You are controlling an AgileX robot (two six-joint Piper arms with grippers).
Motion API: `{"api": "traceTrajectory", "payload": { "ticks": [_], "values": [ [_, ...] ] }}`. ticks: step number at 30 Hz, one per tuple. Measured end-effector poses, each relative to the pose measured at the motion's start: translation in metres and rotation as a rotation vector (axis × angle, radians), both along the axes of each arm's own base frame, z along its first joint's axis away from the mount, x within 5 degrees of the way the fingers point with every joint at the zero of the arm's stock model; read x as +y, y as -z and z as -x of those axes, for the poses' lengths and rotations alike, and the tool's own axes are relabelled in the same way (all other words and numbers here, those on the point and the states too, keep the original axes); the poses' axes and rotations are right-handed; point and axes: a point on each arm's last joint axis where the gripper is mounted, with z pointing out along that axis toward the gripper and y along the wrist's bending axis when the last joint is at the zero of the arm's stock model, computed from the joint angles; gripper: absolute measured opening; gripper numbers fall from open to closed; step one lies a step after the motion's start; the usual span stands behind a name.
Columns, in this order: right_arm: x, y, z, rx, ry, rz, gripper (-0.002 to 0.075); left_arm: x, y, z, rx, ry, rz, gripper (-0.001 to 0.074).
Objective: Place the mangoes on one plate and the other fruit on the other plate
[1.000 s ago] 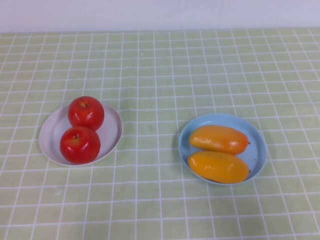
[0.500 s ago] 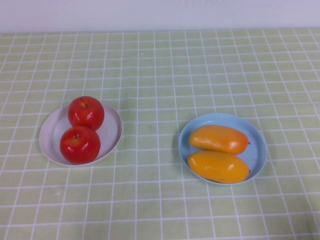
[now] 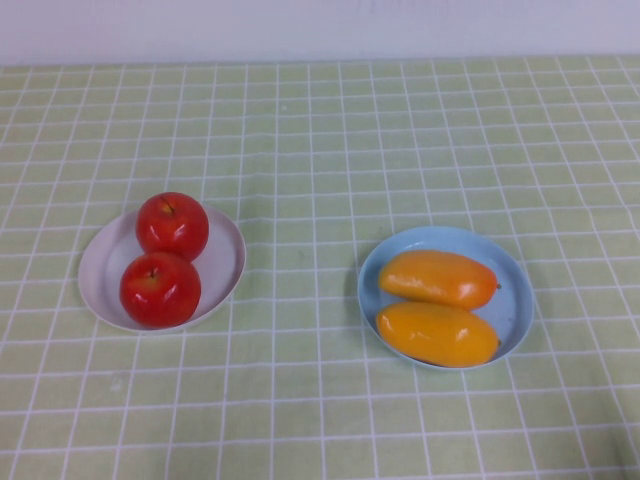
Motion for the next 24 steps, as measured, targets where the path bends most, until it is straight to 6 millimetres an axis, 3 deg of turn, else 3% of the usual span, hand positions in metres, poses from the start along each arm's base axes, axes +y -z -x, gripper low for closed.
{"api": "traceTrajectory", "payload": {
  "ticks": [24],
  "values": [
    [0.0079,0.0098,0.0024,0.109,-0.102,0.044,-0.0015,0.0000,0.0000,0.0000,0.000,0.000,0.000,0.0004]
  ]
}}
